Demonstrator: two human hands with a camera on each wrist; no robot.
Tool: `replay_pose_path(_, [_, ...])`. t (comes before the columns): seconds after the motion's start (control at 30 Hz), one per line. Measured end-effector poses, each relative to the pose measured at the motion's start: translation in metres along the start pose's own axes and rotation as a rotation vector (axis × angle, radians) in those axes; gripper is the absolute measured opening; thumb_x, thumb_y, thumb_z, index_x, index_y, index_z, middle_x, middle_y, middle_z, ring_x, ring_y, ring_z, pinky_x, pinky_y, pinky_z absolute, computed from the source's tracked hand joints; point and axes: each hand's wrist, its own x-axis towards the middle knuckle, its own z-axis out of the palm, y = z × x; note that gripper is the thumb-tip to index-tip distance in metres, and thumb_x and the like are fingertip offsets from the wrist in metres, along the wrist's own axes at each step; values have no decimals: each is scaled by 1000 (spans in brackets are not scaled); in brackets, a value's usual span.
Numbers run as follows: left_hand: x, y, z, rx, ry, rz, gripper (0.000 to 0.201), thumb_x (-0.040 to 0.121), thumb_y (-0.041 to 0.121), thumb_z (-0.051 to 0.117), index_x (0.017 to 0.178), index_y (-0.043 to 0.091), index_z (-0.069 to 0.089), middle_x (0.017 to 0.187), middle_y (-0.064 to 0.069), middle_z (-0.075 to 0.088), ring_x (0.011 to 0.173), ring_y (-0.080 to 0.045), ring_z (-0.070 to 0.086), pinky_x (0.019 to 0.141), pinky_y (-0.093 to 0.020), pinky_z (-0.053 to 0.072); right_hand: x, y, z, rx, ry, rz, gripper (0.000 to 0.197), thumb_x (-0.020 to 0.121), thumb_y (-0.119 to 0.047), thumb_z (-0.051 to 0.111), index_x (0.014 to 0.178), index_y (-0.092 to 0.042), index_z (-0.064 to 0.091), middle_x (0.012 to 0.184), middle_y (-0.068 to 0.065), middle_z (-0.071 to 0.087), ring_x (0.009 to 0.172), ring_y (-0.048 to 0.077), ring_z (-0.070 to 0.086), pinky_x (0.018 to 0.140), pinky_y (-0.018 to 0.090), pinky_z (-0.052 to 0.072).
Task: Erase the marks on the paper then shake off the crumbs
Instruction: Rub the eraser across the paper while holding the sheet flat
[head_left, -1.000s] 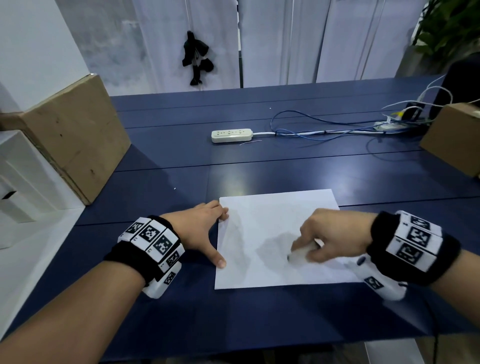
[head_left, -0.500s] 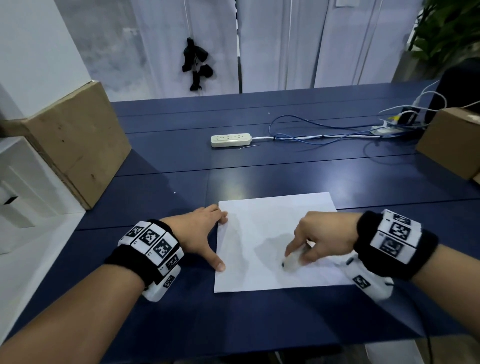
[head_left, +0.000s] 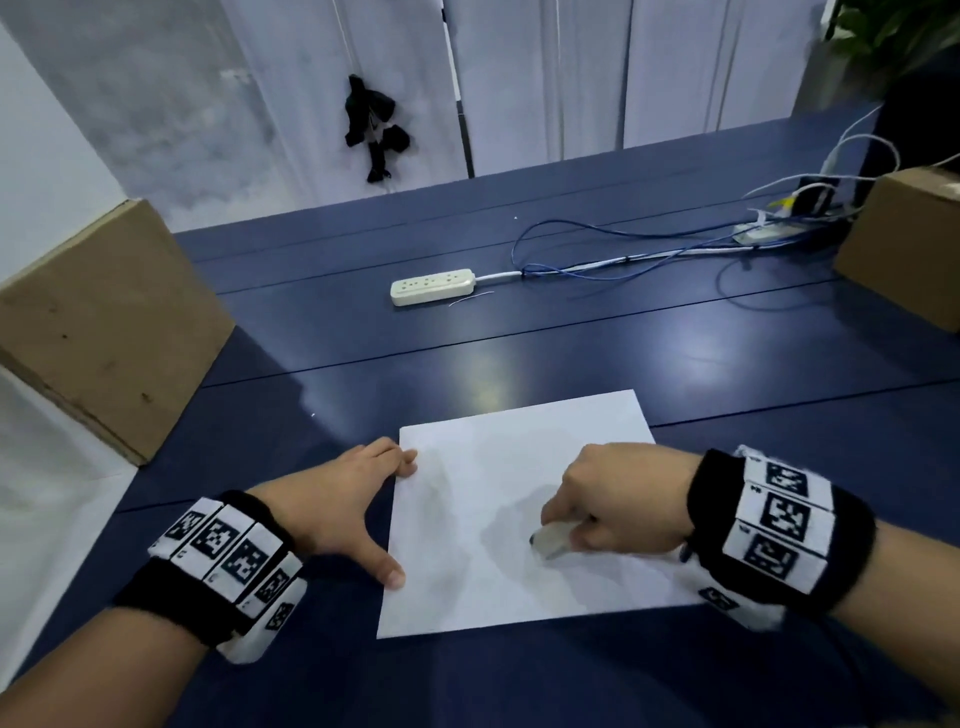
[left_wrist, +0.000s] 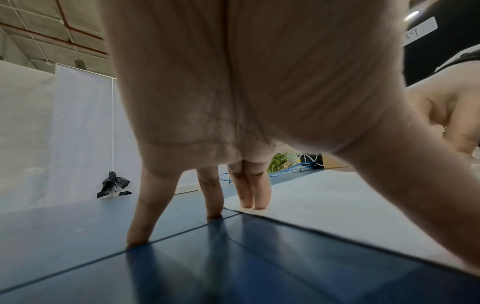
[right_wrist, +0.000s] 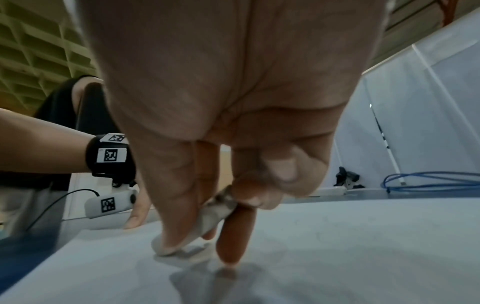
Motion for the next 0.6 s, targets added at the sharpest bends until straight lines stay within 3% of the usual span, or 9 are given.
replay_pose_path(0.1, [1, 0, 0, -16, 4, -19, 121, 47, 69, 87, 146, 26, 32, 141, 25, 27, 137, 2, 26, 114, -23, 29, 2, -2, -2, 72, -9, 33, 30, 89, -38, 53, 117, -33, 64, 106, -3, 68, 97, 23, 61, 75, 31, 49])
replay_pose_path(0.23, [0, -2, 2, -35, 1, -8, 120, 48, 66, 88, 147, 27, 31, 144, 28, 25, 138, 4, 23, 116, -23, 27, 6, 1, -5, 155, 23, 77, 27, 83, -32, 60, 110, -31, 64, 100, -6, 69, 94, 18, 62, 80, 35, 54])
replay_pose_path(0.4, [-4, -8, 5, -121, 36, 30, 117, 54, 66, 86, 150, 36, 27, 149, 31, 22, 139, 6, 24, 116, -20, 25, -8, 11, -9, 336, 112, 171, 18, 81, -38, 70, 95, -33, 61, 86, -18, 67, 71, -2, 59, 66, 20, 47])
replay_pose_path(0.5, [-8, -14, 5, -173, 95, 91, 105, 57, 70, 81, 147, 47, 33, 153, 35, 18, 141, 9, 21, 117, -21, 22, -17, 18, -9, 416, 145, 211, 19, 79, -39, 74, 89, -31, 60, 80, -18, 67, 61, -1, 63, 60, 17, 45])
replay_pose_path(0.6, [-16, -13, 0, -180, 205, 131, 93, 59, 70, 80, 142, 47, 43, 155, 34, 12, 140, 14, 18, 111, -13, 22, -24, 28, -10, 437, 165, 262, 17, 81, -42, 73, 88, -31, 61, 82, -19, 67, 59, 6, 66, 59, 18, 48])
